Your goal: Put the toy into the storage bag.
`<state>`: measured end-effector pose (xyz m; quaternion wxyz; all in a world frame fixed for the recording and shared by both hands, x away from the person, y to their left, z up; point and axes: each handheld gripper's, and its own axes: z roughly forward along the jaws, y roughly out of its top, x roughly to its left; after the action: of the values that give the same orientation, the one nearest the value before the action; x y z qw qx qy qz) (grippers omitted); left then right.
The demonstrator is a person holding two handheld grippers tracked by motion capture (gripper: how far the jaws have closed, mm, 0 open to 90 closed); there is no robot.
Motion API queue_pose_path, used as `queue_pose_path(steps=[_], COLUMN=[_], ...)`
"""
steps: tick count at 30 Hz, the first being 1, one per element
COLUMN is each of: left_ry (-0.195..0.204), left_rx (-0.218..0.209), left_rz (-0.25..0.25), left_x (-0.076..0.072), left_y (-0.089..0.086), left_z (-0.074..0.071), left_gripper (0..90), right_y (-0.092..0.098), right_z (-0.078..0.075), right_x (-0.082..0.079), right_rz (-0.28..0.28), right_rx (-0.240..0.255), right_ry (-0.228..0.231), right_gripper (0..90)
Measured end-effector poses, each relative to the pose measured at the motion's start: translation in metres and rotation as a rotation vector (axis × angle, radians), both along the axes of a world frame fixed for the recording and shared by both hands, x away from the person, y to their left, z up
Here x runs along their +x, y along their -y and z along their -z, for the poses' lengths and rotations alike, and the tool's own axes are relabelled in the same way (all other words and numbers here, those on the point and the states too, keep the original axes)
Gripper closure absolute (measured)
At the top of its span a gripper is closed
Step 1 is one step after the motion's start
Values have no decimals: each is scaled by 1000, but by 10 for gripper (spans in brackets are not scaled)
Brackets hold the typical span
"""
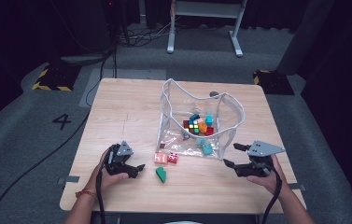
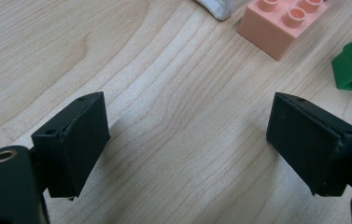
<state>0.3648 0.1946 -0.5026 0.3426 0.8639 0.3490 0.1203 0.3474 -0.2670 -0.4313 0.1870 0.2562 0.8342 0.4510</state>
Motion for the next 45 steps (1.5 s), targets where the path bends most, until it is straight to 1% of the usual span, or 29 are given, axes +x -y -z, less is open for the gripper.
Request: queue_pose_path(steps=[4, 7, 9, 10, 12, 13, 14, 16, 17, 18, 19, 20, 21, 22, 24, 25, 27, 29, 30, 31, 34, 35, 38, 39, 40, 41, 43, 44, 45], left_ry=[0, 0, 0, 0, 0, 0, 1, 0, 0, 1, 0, 0, 0, 0, 0, 0, 0, 1, 0, 0, 1, 0, 1, 0, 0, 0, 1, 0, 0], left_rx=[-2, -2, 0, -2, -1, 0, 0, 0, -1, -1, -1, -2, -1, 0, 0, 1, -2, 1, 0, 1, 1, 0, 1, 0, 0, 1, 1, 0, 0], left_rz=[-1, -1, 0, -2, -1, -1, -1, 0, 0, -2, 0, -2, -2, 0, 0, -1, -2, -1, -1, -1, -1, 0, 0, 0, 0, 0, 0, 0, 0], left_x=[0, 0, 0, 0, 0, 0, 0, 0, 0, 0, 0, 0, 0, 0, 0, 0, 0, 0, 0, 0, 0, 0, 0, 0, 0, 0, 0, 0, 0], left_y=[0, 0, 0, 0, 0, 0, 0, 0, 0, 0, 0, 0, 0, 0, 0, 0, 0, 0, 0, 0, 0, 0, 0, 0, 0, 0, 0, 0, 0], left_z=[0, 0, 0, 0, 0, 0, 0, 0, 0, 0, 0, 0, 0, 0, 0, 0, 0, 0, 0, 0, 0, 0, 0, 0, 0, 0, 0, 0, 0], left_gripper=[132, 132, 132, 132, 132, 132, 132, 132, 132, 132, 132, 132, 132, 132, 132, 132, 132, 132, 132, 132, 132, 132, 132, 132, 132, 132, 132, 132, 132], right_y=[-15, -28, -40, -45, -57, -66, -72, -87, -93, -98, -105, -109, -115, -121, -130, -134, -141, -147, -149, -151, -158, -160, -166, -167, -168, -169, -170, -171, -170], right_z=[11, 21, 27, 29, 35, 38, 40, 45, 47, 48, 49, 50, 51, 53, 55, 55, 57, 59, 60, 61, 63, 64, 66, 68, 70, 70, 70, 69, 69], right_x=[-4, -3, -3, -3, 0, 0, 2, 5, 7, 8, 10, 10, 11, 16, 17, 18, 22, 25, 28, 29, 34, 36, 36, 39, 42, 41, 42, 41, 43], right_rz=[-64, -108, -121, -119, -171, -177, -194, -217, -229, -229, -246, -235, -244, -274, -268, -262, -255, -236, -251, -244, -259, -267, -233, -244, -263, -254, -258, -241, -257], right_rx=[16, -1, -30, -40, -53, -68, -76, -79, -81, -80, -88, -89, -78, -89, -99, -103, -112, -110, -127, -124, -127, -135, -145, -145, -153, -142, -136, -150, -145], right_ry=[-33, -53, -70, -65, -54, -63, -45, -71, -62, -71, -68, -92, -102, -64, -67, -84, -68, -86, -73, -72, -84, -67, -85, -78, -61, -80, -85, -95, -93], right_gripper=[287, 318, 386, 402, 426, 430, 430, 430, 431, 437, 439, 441, 443, 443, 433, 422, 398, 382, 376, 374, 369, 369, 371, 372, 378, 394, 434, 474, 525])
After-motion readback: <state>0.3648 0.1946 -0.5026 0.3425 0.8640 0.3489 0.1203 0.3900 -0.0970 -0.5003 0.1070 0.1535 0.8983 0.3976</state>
